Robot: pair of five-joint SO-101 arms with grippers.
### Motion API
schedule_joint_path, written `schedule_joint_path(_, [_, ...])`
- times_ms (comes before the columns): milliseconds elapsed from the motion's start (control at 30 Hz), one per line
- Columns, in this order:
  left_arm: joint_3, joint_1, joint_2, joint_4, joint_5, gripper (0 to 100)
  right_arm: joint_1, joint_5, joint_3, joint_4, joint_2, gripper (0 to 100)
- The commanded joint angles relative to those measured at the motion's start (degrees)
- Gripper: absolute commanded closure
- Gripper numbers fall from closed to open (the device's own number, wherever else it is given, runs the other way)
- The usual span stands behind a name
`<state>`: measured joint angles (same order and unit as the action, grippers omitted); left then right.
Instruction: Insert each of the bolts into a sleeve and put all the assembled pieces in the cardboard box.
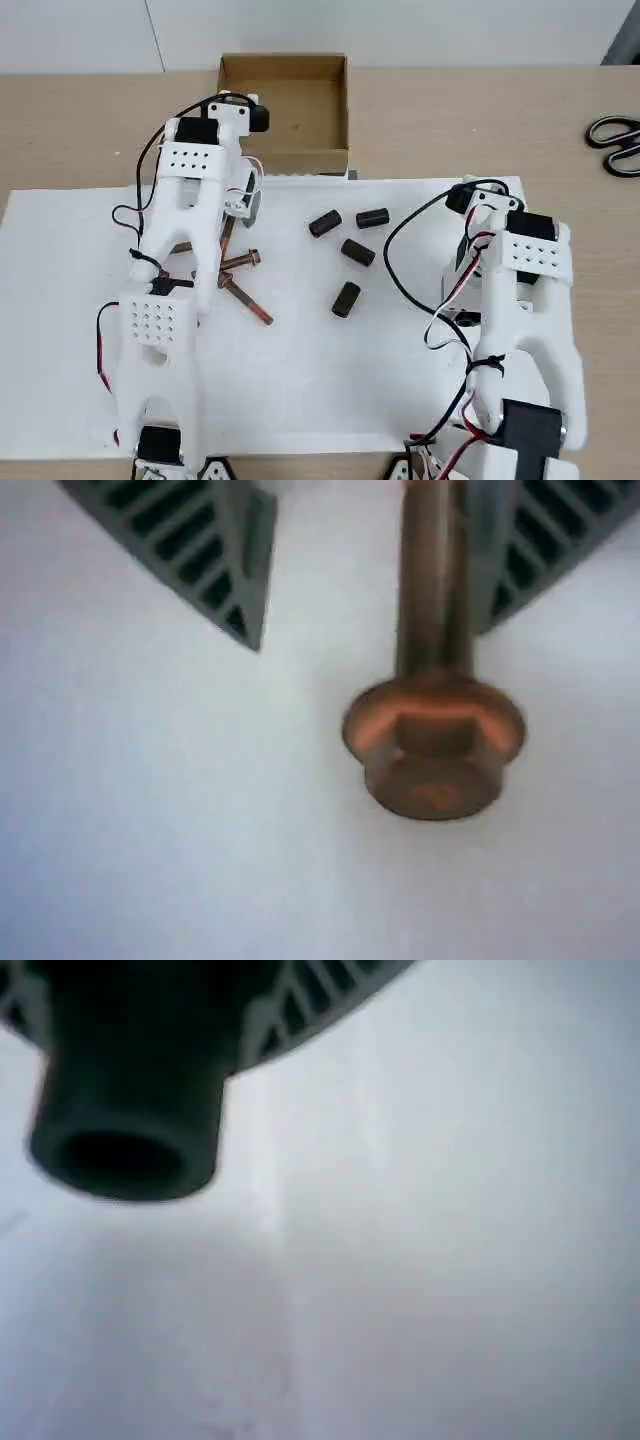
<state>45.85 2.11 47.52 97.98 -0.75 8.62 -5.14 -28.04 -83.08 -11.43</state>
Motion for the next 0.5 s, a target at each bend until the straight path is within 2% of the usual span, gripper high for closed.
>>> schedule_joint_path(0, [1.8,-0.2,-0.3,-2.3,0.4,87,0.6,-0.4,0.2,0.5,-2.2,99.1])
schedule_joint_path(467, [2.2,-2.0,5.7,-3.7,0.4,90,0.4,-0.4,0.2,0.7,-2.2,99.1])
